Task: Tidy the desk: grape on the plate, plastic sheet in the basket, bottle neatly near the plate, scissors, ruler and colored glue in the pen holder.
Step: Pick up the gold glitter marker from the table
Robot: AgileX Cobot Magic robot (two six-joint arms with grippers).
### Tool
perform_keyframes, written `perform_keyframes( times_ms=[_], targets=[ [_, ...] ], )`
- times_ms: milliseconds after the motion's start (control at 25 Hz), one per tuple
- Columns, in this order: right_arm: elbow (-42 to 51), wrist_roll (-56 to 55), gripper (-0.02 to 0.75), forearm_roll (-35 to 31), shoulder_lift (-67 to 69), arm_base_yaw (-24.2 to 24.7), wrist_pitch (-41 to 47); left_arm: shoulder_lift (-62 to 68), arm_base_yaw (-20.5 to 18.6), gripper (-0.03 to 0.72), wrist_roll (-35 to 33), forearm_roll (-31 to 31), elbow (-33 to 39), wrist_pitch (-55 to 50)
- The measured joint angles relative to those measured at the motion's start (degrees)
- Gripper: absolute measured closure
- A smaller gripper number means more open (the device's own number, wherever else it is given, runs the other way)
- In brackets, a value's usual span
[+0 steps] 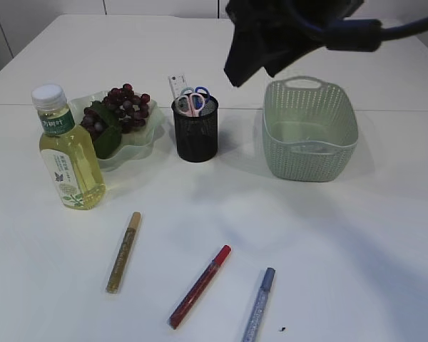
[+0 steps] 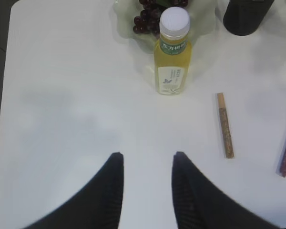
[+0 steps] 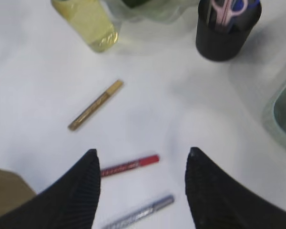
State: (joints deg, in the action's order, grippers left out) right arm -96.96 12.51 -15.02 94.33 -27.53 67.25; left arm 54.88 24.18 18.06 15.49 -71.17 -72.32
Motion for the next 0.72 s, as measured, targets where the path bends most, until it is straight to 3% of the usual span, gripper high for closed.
perform_keyframes(
  times_ms=[440, 720],
  targets=[
    [0.0, -12.13, 0.289, 4.42, -0.48, 0.0, 4.07, 0.0, 0.0, 0.435, -0.52, -2.51, 0.0, 0.47],
    [2.43, -19.9, 0.289, 12.56, -3.37, 1.05, 4.12, 0.27, 0.0, 0.435, -1.9, -3.91, 0.0, 0.57]
  ],
)
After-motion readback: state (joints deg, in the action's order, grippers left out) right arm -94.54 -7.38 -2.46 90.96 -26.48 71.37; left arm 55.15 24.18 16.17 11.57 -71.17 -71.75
